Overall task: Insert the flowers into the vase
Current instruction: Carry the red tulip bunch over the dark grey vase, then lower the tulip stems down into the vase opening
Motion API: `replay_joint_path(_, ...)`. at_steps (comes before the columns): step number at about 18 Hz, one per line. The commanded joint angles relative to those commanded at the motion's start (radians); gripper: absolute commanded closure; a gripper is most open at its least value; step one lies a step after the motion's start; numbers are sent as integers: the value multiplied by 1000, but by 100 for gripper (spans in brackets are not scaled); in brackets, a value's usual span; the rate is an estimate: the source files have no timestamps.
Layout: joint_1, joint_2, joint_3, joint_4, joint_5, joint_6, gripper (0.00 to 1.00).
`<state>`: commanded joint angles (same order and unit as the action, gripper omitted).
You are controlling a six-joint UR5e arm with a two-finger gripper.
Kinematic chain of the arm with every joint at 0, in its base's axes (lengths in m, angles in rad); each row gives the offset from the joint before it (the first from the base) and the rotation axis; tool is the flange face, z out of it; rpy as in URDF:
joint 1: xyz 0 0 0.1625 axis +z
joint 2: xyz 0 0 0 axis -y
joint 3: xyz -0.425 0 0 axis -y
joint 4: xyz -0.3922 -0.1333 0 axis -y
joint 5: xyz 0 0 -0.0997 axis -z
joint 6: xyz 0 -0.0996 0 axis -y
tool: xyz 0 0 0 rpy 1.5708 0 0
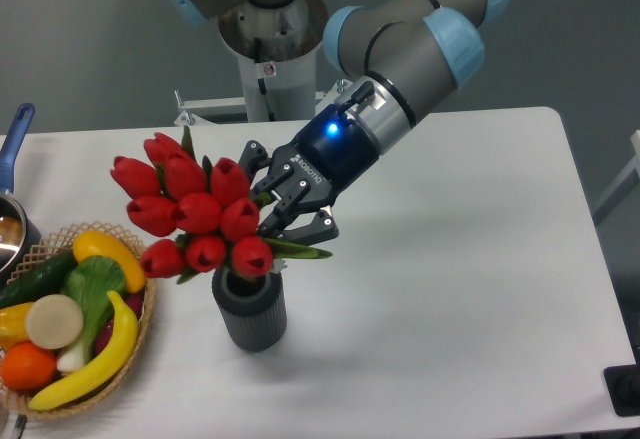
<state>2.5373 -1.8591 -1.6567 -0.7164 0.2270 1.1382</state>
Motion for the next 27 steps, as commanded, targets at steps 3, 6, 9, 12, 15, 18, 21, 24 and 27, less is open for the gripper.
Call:
replay_joint_path(3,-25,-20,0,0,-5,8,66)
replay_joint_path(6,-25,-28,-21,0,-25,8,66)
replay_joint_path(9,-22,-29,-51,0,-25,18,66)
replay_joint_path(12,-15,-31,-81,0,-26,26,66)
replay_joint_path(15,-8,-32,-109,0,-31,52,66)
replay_joint_path(18,6,-49,-121,0,-61,55,66)
replay_joint_path(21,26,-54,-140,0,-63,63,66)
replay_joint_path(24,31,-66,-161,0,-63,74,65)
replay_joint_path(27,35,-83,-166,-2,-61,80,65)
